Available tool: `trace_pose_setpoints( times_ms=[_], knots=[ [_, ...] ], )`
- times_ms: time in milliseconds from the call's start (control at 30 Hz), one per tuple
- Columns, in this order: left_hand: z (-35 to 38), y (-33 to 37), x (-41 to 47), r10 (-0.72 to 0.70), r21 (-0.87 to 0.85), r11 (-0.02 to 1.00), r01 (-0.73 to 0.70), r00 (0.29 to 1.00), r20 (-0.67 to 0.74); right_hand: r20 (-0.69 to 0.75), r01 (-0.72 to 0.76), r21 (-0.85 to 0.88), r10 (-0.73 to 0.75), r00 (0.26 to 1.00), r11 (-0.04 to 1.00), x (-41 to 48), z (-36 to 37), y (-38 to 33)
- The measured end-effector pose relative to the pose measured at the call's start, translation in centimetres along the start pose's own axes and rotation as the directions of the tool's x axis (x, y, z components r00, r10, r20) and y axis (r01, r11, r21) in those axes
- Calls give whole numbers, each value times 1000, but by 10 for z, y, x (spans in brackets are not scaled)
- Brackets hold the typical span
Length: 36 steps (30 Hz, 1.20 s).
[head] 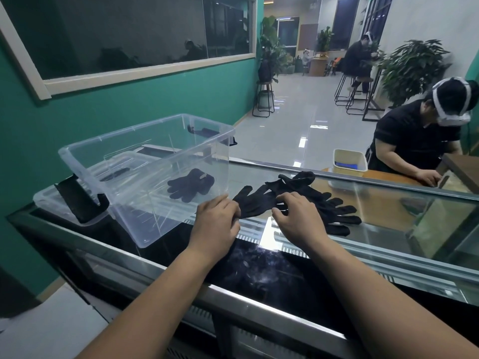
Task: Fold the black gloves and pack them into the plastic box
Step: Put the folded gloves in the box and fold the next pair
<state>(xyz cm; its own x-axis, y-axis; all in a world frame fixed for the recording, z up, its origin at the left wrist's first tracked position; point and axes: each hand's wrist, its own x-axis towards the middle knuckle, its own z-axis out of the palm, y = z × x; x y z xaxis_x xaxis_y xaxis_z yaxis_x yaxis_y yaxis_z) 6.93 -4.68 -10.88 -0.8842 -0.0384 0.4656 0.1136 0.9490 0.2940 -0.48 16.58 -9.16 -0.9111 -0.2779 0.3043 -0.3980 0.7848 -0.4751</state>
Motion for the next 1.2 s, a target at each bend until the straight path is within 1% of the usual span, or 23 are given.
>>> trace_pose_setpoints(
  times_ms=[100,200,367,467,533,700,800,867,933,1000,1033,1100,1133,1200],
  knots=[
    [-6,4,-9,15,2,1000,-15,1000,7,2,-8,18,8,1000,1000,-1,0,-1],
    [-10,9,-20,72,14,997,-72,997,-9,2,-14,37,14,1000,999,-2,-1,-2],
    [-18,15,-34,179,-107,978,-179,984,-12,-25,-15,84,17,1000,996,-1,0,-2],
    [-21,12,-36,187,-238,954,-180,982,7,-73,-7,119,16,997,993,0,1,-2],
    [-21,11,-36,169,-282,946,-159,986,10,-113,12,130,3,994,991,-1,0,-2],
    [-21,11,-34,176,-221,961,-169,984,12,-223,71,121,-42,974,990,1,-2,0],
    [-23,12,-33,164,-237,960,-147,985,53,-273,104,209,-44,961,972,3,-7,-1],
    [-26,13,-34,143,-261,958,-117,986,82,-286,125,311,-33,958,942,3,-13,-5],
    [-28,13,-35,120,-298,951,-86,988,100,-278,159,378,-52,959,912,0,-18,-10],
    [-31,14,-35,65,-371,928,-31,995,80,-273,199,421,-86,958,885,-5,-21,-18],
    [-34,13,-34,15,-418,908,12,998,62,-276,220,438,-103,956,872,-7,-22,-22],
    [-37,12,-32,-137,-508,850,138,990,40,-281,273,459,-154,947,845,-12,-23,-31],
    [-39,12,-31,-215,-552,808,204,976,45,-283,307,460,-191,940,833,-13,-21,-34],
    [-41,13,-29,-339,-654,692,306,937,80,-278,369,441,-266,923,818,-18,-17,-42]
  ],
)
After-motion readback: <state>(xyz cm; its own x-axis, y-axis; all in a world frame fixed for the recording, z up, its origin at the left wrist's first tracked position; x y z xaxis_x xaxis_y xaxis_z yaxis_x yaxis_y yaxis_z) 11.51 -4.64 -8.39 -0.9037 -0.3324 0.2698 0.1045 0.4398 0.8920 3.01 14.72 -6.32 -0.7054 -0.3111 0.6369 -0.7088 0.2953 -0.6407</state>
